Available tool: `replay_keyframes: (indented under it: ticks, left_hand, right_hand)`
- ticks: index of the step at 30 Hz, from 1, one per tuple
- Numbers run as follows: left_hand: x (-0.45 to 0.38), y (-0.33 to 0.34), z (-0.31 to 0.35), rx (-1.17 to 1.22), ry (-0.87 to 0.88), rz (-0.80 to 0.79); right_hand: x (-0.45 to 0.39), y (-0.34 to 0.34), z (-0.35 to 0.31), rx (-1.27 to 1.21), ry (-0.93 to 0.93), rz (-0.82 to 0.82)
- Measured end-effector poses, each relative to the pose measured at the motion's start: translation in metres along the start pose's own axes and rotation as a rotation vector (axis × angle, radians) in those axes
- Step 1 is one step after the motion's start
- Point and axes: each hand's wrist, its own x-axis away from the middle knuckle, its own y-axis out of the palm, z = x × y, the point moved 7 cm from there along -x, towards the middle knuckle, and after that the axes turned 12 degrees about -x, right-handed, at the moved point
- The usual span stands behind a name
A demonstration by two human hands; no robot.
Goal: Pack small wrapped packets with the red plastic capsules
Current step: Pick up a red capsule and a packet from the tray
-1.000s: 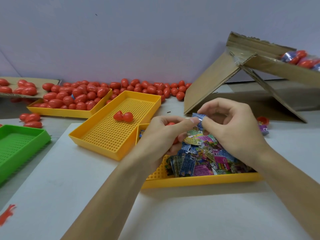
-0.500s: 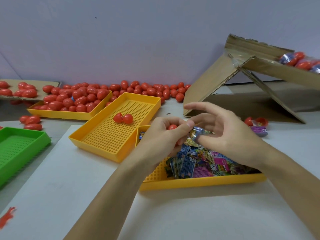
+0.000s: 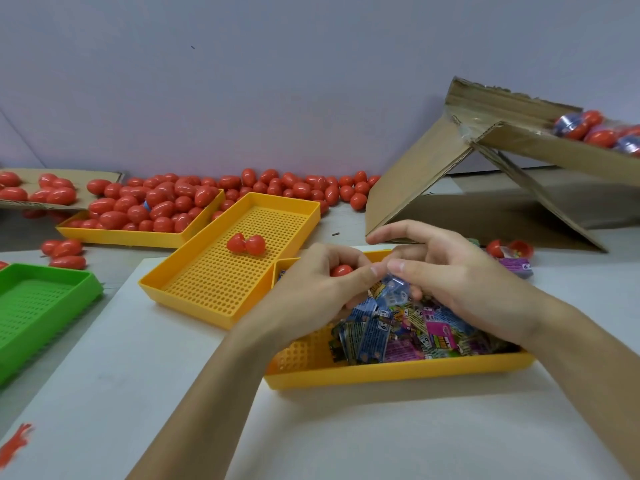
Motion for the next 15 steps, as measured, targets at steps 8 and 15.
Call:
replay_keyframes:
  ticks: [8, 15]
  left_hand:
    - [0.0006, -0.0049, -0.0024, 0.136, -0.051, 0.034]
    - [0.0015, -0.0081, -0.0001, 0.064, -0.027, 0.09]
  right_hand:
    - [0.0, -0.006, -0.0029, -0.172, -0.073, 0.08]
    - [0.0004, -0.0065, -0.0018, 0.008, -0.012, 0.095]
